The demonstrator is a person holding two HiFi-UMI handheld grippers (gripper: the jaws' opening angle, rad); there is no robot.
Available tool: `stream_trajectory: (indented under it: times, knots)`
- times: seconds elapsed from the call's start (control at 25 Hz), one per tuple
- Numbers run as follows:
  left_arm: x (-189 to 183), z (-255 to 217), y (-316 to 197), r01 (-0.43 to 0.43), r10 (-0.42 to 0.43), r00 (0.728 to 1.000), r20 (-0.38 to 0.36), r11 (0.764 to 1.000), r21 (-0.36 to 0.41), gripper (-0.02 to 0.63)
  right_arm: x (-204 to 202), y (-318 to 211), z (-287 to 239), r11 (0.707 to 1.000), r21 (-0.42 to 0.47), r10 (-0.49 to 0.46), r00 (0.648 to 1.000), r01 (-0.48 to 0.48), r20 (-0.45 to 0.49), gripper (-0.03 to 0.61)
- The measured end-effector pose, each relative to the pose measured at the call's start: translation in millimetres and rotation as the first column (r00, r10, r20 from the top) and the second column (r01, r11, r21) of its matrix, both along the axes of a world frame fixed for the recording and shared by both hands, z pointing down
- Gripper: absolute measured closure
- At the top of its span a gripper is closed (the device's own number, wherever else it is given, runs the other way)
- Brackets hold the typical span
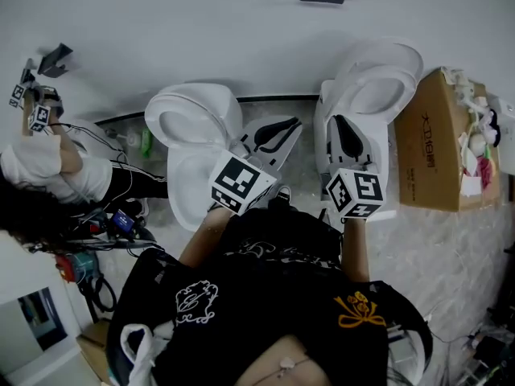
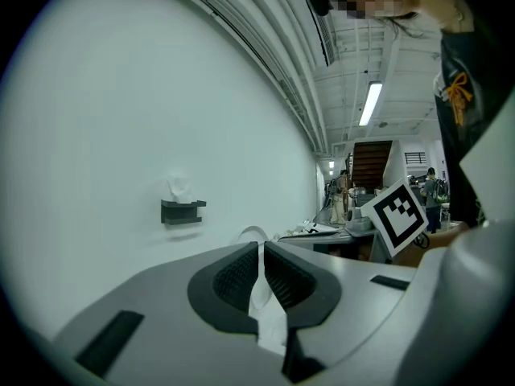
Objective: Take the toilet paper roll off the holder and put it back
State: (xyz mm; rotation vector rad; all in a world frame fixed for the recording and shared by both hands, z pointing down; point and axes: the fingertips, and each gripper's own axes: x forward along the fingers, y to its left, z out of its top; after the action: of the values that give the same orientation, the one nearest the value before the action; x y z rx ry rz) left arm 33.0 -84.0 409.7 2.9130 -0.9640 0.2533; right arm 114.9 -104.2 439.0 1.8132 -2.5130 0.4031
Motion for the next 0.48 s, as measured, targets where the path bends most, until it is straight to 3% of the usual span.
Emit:
stream_trajectory:
  times: [0.24, 0.48]
  knots:
    - [1.5, 4.8, 32.9, -0.057, 0.057, 0.998, 0.000, 0.998, -0.001, 0.578, -0.8, 31.7, 13.0, 0.998, -0.029, 0.056, 0.998, -0.055, 0.024, 0.577]
    - [6.0, 8.4, 88.2, -0.097, 0.097, 0.995, -0.001, 0.995, -0.010, 0.578, -5.7, 91.5, 10.8, 0.997, -0.034, 0.069, 0.997, -0.068, 0.018, 0.577]
